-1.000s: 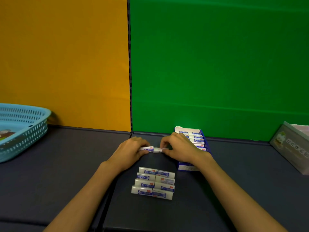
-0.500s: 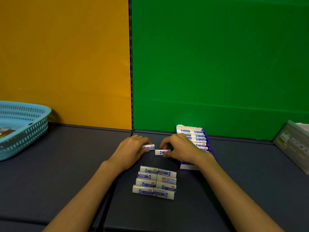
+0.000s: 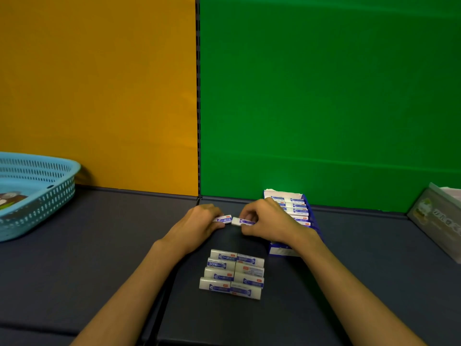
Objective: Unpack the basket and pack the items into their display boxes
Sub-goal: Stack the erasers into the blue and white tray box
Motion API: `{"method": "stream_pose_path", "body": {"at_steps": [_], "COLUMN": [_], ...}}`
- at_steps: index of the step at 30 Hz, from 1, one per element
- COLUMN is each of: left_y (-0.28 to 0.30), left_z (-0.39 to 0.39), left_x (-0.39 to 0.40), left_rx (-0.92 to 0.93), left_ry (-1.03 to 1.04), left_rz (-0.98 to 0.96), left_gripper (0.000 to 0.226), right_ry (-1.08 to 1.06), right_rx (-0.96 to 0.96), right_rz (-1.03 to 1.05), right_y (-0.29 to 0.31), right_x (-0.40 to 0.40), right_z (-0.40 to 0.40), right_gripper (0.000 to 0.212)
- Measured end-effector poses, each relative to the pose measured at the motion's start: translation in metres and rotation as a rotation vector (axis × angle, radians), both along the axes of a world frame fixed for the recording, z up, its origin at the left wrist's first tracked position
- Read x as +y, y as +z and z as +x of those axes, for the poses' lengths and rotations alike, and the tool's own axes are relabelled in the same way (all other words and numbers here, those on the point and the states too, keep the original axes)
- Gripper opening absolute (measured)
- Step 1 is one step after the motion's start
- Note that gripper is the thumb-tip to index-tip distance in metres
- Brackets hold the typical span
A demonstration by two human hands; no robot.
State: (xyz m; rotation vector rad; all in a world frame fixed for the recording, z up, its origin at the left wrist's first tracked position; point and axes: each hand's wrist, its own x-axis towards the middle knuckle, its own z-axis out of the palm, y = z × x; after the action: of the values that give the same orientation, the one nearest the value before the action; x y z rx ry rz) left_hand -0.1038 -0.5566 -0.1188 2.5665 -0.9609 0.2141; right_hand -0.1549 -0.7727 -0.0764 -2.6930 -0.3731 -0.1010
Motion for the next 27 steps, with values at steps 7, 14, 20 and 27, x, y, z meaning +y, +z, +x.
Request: {"method": "stream_pose_path", "body": {"at_steps": [7, 14, 20, 27], "left_y": [0.024, 0.040, 0.045, 0.038], "left_z": [-0.010, -0.015, -0.017, -0.018], "left_x": [-0.021, -0.061, -0.104, -0.136], "left_rx": [-0.146, -0.327, -0.307, -0.341], "left_ry": [-0.044, -0.038, -0.085, -0.062], "left_rz": [-0.063, 0.001, 0.005, 0.121], "left_gripper": [0.033, 0.032, 0.036, 0.035], "right_ry": [0.030, -0.052, -0.136, -0.139], "right_rx": [-0.228, -0.293, -0.235, -0.204], "right_rz": [0.004, -0.051, -0.104, -0.149], "right_y": [0.013, 0.023, 0.018, 0.003], "right_x": [-0.023, -0.075, -0.118, -0.131], "right_z": [0.000, -0.016, -0.026, -0.029], "right_gripper": [0.016, 0.018, 0.021, 0.024]}}
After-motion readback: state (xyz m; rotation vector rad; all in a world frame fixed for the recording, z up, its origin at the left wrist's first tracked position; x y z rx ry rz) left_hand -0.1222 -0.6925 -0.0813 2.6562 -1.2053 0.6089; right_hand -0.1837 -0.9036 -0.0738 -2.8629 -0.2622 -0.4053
